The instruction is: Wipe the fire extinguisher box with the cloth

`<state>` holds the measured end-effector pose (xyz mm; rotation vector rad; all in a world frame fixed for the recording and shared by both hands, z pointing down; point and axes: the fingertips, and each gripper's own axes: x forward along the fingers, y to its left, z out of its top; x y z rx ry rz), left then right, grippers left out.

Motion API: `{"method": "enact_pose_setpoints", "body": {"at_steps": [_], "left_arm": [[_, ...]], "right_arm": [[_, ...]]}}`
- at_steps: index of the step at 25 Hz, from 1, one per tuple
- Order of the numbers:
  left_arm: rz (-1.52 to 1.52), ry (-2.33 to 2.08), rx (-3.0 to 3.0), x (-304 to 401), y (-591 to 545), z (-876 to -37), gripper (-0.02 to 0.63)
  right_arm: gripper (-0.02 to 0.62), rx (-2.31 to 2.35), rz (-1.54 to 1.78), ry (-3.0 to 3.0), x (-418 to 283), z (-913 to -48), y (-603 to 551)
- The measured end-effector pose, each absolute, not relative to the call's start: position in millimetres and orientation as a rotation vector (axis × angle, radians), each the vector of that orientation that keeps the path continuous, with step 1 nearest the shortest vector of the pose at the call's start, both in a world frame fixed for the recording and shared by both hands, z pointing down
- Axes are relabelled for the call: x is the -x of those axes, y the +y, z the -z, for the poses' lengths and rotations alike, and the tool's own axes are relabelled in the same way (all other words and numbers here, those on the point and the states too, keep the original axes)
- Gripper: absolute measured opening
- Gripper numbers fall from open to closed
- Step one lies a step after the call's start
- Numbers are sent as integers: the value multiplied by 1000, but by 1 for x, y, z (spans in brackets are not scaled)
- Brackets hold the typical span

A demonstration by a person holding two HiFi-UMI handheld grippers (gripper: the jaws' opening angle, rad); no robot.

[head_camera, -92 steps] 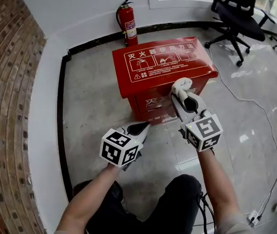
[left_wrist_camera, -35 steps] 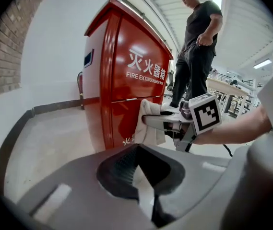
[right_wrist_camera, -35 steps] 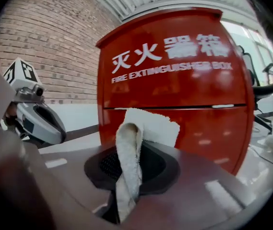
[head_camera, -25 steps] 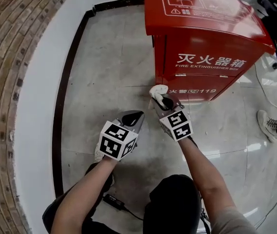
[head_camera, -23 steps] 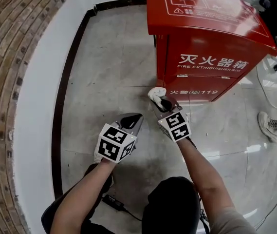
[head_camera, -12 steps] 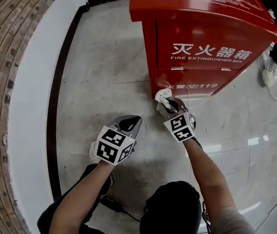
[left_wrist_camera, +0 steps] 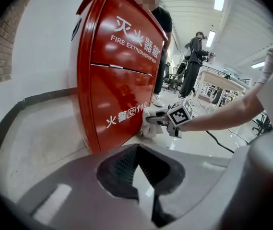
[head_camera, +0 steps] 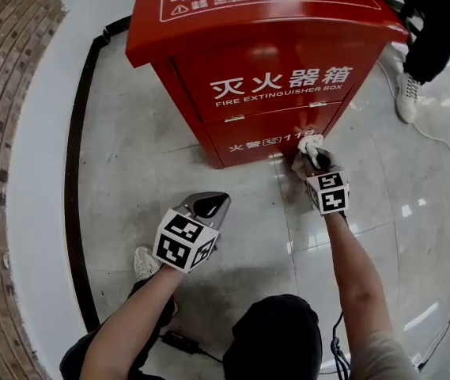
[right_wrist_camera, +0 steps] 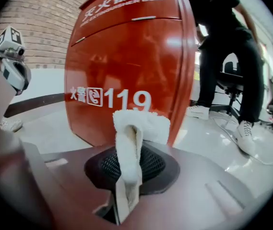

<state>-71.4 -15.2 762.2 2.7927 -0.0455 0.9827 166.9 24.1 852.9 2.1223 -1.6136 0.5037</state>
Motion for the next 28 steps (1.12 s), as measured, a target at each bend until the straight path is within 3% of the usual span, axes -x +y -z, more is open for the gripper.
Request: {"method": "enact_pose_setpoints", "body": {"at_steps": [8, 15, 23, 28], "left_arm": [[-1038, 76, -2887, 46, -2, -738, 0], [-1037, 408, -3038, 9, 23, -656, 2], [-769, 558, -2983, 7, 34, -568, 252], [-704, 699, -2919, 43, 35, -541, 285]], "right_arm": [[77, -2450, -589, -1410, -254, -797, 94], [78, -2352, -441, -1814, -197, -678, 112], [80, -1696, -167, -2515, -38, -565, 69], [80, -1235, -92, -2705, 39, -550, 54]]}}
